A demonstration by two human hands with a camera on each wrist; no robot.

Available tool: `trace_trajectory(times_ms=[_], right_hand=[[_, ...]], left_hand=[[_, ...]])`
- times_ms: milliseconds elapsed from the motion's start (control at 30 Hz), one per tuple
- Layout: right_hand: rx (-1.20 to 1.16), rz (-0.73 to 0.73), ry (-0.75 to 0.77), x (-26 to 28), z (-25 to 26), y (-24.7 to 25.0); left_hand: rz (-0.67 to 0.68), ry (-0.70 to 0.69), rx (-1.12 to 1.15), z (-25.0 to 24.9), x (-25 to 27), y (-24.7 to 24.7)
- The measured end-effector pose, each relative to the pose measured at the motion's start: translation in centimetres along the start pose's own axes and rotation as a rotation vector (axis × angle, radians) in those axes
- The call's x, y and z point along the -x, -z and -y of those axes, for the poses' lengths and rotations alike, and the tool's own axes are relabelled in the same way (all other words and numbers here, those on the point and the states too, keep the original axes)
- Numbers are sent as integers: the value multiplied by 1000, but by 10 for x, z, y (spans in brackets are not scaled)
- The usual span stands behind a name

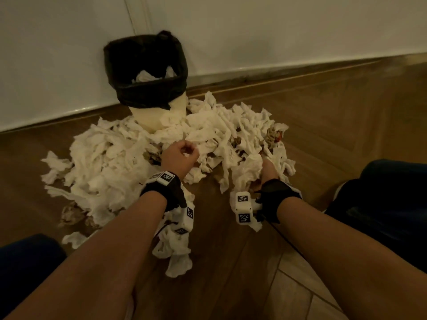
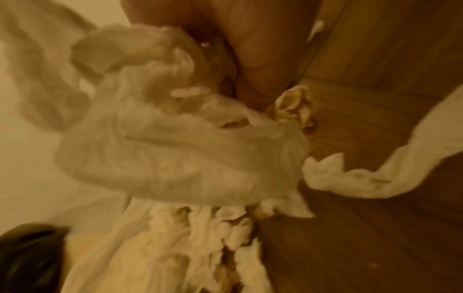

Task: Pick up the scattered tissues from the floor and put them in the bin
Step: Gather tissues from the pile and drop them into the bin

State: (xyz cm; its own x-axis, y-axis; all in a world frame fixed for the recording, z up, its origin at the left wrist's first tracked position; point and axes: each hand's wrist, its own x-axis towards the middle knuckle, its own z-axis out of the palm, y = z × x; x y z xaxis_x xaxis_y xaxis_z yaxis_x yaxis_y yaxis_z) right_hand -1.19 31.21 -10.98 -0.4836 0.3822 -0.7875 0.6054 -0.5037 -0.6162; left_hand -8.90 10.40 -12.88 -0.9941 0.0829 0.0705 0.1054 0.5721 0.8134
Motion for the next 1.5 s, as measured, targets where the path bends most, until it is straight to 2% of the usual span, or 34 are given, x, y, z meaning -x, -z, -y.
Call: trace_trajectory(times_ms=[167, 333, 433, 500, 533, 567, 633, 667, 700, 767, 900, 967, 1000, 1133, 1333, 1400, 1500], right_hand=[[-107, 191, 151, 29, 51, -59], [-243, 365, 272, 74, 126, -127], [-370, 576, 319, 103, 161, -163], [-388, 657, 354, 117, 181, -184], [-320, 620, 427, 118, 189, -195], [-145, 534, 538, 114, 197, -208], [62, 401, 594, 102, 208, -229], [231, 253, 705, 92, 205, -237], [348, 179, 764, 86, 203, -243], [288, 266, 666, 80, 198, -253], [136, 434, 544, 76, 170, -256], [39, 566, 454, 71, 159, -253], [40, 588, 433, 72, 155, -249], [23, 548, 391, 64, 152, -227], [-110, 410, 431, 52, 142, -186], [-75, 318, 450, 40, 130, -163], [126, 186, 456, 18, 98, -123]], left_hand=[[-111, -93, 84, -32, -34, 38], [-293, -199, 94, -70, -91, 101], [-378, -238, 79, -87, -122, 140], [-404, -258, 43, -92, -137, 159], [-402, -256, 18, -92, -143, 166], [-395, -249, -11, -91, -147, 171], [-376, -217, -62, -85, -155, 177], [-367, -200, -85, -81, -157, 177], [-357, -186, -111, -76, -158, 177], [-306, -152, -171, -68, -158, 174], [-73, -101, -238, -55, -154, 166], [-42, -107, -252, -50, -152, 164], [-42, -104, -248, -48, -151, 164], [-93, -103, -172, -45, -145, 159], [-304, -102, -53, -39, -123, 144], [-286, -120, -24, -39, -107, 130], [-149, -157, -50, -37, -79, 96]])
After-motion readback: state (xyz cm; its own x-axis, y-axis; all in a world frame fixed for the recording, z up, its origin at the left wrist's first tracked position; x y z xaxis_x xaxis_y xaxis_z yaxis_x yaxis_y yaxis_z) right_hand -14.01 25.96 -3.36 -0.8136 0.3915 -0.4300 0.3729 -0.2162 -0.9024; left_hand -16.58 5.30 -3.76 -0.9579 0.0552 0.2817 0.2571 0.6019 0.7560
